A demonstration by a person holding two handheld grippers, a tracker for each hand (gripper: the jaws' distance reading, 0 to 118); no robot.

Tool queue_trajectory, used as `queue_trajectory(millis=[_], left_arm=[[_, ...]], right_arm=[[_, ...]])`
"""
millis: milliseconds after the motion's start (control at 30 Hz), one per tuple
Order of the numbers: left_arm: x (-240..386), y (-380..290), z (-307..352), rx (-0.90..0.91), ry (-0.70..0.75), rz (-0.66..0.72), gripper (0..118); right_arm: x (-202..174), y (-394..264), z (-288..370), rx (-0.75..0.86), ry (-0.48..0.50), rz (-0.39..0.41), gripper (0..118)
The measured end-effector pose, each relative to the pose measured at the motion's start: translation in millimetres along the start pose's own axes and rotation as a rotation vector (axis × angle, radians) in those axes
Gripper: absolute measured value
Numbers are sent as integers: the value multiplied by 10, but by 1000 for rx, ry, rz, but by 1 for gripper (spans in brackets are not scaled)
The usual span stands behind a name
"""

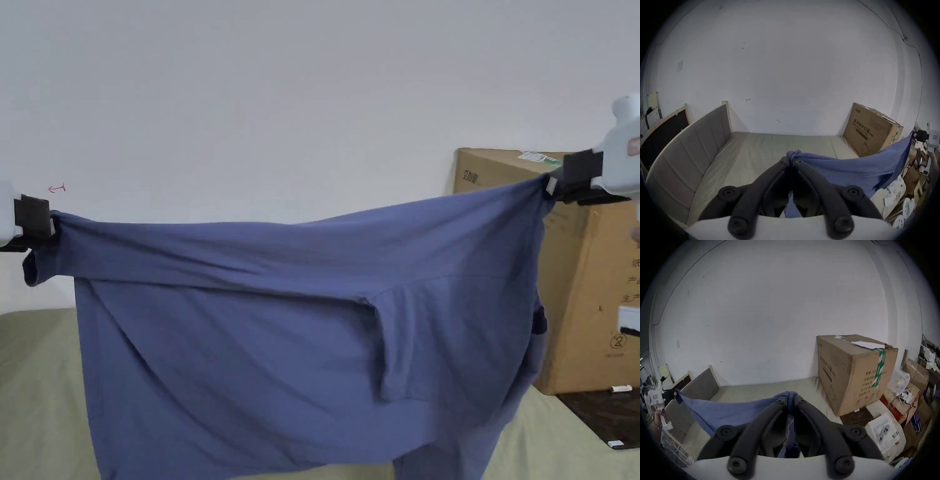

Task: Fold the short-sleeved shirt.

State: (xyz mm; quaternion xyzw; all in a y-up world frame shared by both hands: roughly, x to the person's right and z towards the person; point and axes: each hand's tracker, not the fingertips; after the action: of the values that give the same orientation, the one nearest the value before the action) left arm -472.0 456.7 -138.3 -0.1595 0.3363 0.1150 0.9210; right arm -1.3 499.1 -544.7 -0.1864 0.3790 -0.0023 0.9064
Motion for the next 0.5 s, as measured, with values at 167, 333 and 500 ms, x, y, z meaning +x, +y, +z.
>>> queue_trajectory(millis=[167, 333, 500], left_arm=[[46, 150, -348, 66, 46, -25, 1], [125, 50, -609, 111, 81, -36, 1], [78, -581, -981, -38, 67, 20, 1]], right_arm=[[-113, 265, -439, 72, -70, 3, 6], [-151, 162, -760, 127, -108, 2, 6], [5, -589, -1069, 79, -128, -10, 6]])
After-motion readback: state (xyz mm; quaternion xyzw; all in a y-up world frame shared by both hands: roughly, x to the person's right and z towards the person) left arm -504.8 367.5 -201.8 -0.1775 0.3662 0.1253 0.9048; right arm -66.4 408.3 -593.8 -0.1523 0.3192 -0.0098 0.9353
